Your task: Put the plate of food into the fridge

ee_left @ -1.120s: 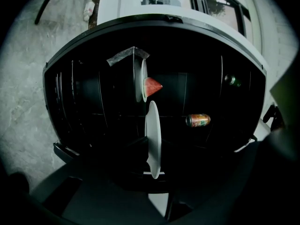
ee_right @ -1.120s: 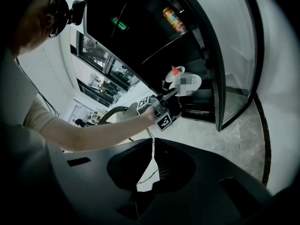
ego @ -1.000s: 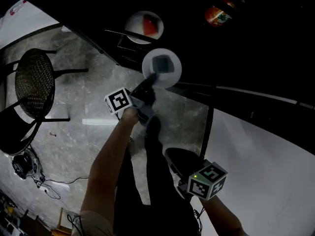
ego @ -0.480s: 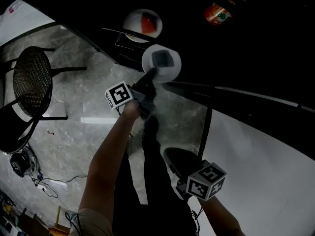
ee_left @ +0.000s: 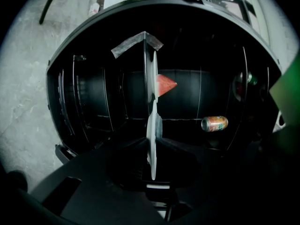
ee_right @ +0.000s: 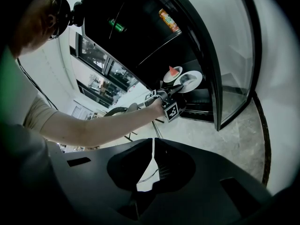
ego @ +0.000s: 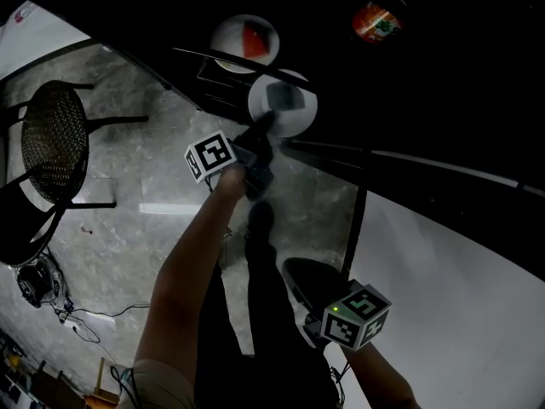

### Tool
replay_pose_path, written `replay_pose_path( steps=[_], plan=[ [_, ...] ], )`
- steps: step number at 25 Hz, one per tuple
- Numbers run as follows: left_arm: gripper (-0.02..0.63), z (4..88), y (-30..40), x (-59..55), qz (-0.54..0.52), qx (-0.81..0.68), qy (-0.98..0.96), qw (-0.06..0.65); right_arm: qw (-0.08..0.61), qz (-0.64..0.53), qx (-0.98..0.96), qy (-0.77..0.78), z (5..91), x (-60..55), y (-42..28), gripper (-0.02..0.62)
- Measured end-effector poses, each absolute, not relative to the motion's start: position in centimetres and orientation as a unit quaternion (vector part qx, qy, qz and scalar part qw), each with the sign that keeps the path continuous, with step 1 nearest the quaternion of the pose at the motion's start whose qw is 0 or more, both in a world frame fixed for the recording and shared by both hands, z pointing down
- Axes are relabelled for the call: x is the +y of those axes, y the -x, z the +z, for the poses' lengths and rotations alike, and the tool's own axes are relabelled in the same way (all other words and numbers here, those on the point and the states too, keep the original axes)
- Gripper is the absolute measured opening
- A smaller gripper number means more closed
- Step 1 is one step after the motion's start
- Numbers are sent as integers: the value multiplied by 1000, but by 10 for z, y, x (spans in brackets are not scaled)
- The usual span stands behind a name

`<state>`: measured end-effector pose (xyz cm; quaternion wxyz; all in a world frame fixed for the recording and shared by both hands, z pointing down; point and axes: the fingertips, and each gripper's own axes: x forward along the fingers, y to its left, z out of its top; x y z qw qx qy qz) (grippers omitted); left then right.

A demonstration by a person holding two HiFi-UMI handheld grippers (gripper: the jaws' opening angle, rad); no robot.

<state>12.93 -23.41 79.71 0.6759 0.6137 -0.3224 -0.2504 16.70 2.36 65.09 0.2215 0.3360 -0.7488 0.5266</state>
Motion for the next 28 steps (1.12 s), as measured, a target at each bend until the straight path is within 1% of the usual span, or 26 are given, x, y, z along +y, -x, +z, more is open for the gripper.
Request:
replay_pose_path(
  steps=[16, 18, 23, 28],
  plan=[
    [46, 796, -139, -247, -224, -322, -642, 659, 222, 531, -744, -339, 657, 25, -165, 28],
    [70, 793, -140, -247, -222, -319, -650, 653, 225, 530, -744, -337, 658, 25, -165, 28],
    [157, 785, -143, -247, -219, -307, -662, 647, 231, 533, -744, -331, 661, 23, -162, 28],
    [171, 784, -138, -244, -208, -308, -668, 645, 234, 533, -744, -328, 661, 25, -162, 28]
  ],
)
